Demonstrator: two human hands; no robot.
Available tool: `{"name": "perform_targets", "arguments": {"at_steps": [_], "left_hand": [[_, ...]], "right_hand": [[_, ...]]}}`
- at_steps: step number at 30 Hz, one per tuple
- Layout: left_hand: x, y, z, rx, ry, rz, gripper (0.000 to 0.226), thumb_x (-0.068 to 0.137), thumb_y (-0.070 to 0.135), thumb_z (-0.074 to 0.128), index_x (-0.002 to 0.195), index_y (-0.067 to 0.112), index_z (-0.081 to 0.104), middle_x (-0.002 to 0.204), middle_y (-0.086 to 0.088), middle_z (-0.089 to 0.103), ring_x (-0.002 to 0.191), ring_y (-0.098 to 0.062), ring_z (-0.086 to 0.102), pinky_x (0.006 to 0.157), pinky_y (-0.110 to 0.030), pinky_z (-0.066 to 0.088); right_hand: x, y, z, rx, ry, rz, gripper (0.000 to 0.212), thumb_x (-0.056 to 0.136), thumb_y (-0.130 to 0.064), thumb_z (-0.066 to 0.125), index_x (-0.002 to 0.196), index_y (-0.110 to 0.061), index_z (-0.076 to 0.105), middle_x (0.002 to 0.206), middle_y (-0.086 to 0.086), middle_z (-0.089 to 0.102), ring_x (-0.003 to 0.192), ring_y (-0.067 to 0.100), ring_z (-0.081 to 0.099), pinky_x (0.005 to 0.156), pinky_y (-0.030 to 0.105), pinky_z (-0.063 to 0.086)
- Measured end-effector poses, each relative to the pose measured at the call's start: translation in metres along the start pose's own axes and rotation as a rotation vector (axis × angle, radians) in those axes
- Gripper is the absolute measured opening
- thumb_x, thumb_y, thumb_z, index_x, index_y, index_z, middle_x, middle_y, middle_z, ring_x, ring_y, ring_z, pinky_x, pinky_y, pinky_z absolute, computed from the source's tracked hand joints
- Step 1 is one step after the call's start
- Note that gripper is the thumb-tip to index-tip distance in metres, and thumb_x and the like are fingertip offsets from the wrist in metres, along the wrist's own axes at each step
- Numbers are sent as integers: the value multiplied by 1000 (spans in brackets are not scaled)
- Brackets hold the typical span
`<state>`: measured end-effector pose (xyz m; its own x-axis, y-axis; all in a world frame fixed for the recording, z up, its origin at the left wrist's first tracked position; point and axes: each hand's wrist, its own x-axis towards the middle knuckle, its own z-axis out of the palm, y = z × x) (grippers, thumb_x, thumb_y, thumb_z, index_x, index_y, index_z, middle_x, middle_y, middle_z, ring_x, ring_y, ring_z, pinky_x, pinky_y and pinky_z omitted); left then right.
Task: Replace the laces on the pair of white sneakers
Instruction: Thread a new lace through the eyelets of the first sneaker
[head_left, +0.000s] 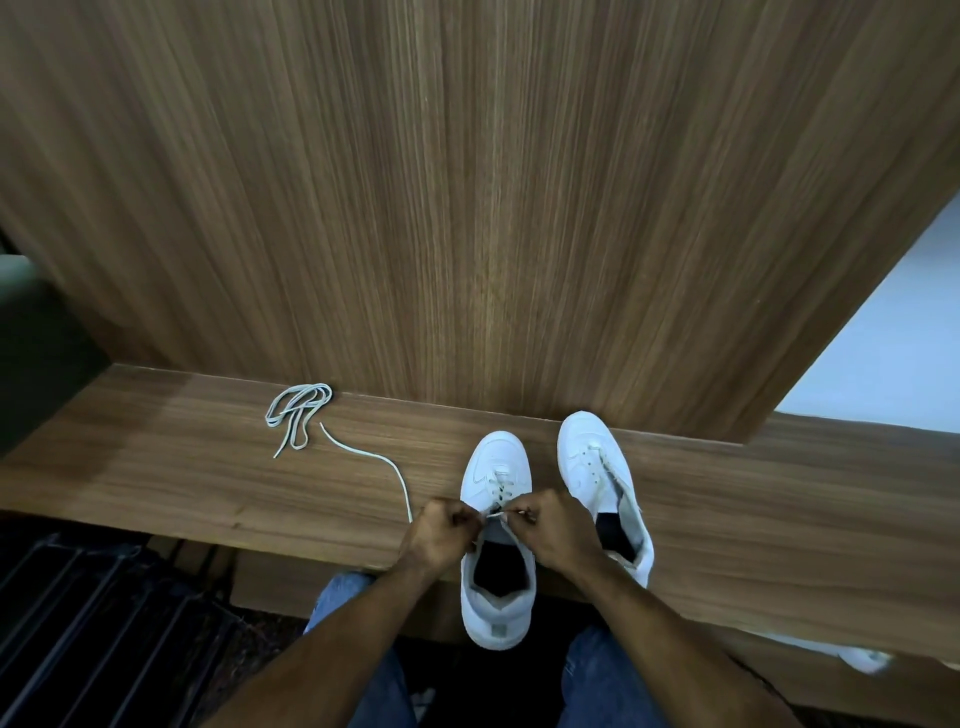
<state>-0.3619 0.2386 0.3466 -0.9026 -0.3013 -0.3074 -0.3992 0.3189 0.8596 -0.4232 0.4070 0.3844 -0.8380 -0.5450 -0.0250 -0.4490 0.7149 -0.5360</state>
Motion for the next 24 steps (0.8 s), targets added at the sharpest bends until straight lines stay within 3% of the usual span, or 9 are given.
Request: {"name": "perform_targets", "arguments": {"at_steps": [3, 5, 15, 21, 24], "left_hand": [[-2, 4, -2, -99, -2, -42, 29, 88, 15, 68, 60, 21, 68, 50, 6, 63, 43, -6, 56, 49, -21, 48], [-4, 6, -1, -150, 9, -58, 26, 89, 12, 66, 64, 16, 67, 49, 7, 61, 42, -4, 55, 43, -16, 42], [-6, 6, 1, -269, 19, -126, 23, 90, 11, 65, 67, 15, 67, 53, 2, 63, 42, -5, 55, 41, -14, 41], [-10, 10, -1, -253, 11, -147, 21, 90, 15, 65, 69, 17, 67, 61, -3, 64, 45, -6, 57, 41, -16, 39], [-13, 15, -1, -273, 8, -152, 24, 92, 8, 61, 69, 15, 65, 55, -1, 61, 41, -3, 54, 39, -13, 38]], "right_hand": [[-1, -8, 5, -90, 42, 19, 22, 88, -35, 56, 97, -26, 74, 93, -1, 73, 89, 21, 65, 69, 28, 47], [0, -13, 8, -124, 61, 40, 22, 88, -34, 55, 99, -27, 73, 96, 0, 73, 92, 23, 65, 70, 28, 46], [-5, -10, 24, 29, 77, 112, 19, 86, -33, 54, 91, -26, 71, 90, -5, 73, 85, 17, 66, 66, 32, 51], [-4, -9, 26, 172, 58, 141, 16, 84, -30, 61, 92, -29, 75, 97, -11, 74, 90, 8, 66, 74, 30, 52], [-5, -7, 28, 238, 87, 141, 15, 83, -27, 64, 91, -29, 76, 97, -11, 74, 91, 7, 66, 77, 30, 52]]}}
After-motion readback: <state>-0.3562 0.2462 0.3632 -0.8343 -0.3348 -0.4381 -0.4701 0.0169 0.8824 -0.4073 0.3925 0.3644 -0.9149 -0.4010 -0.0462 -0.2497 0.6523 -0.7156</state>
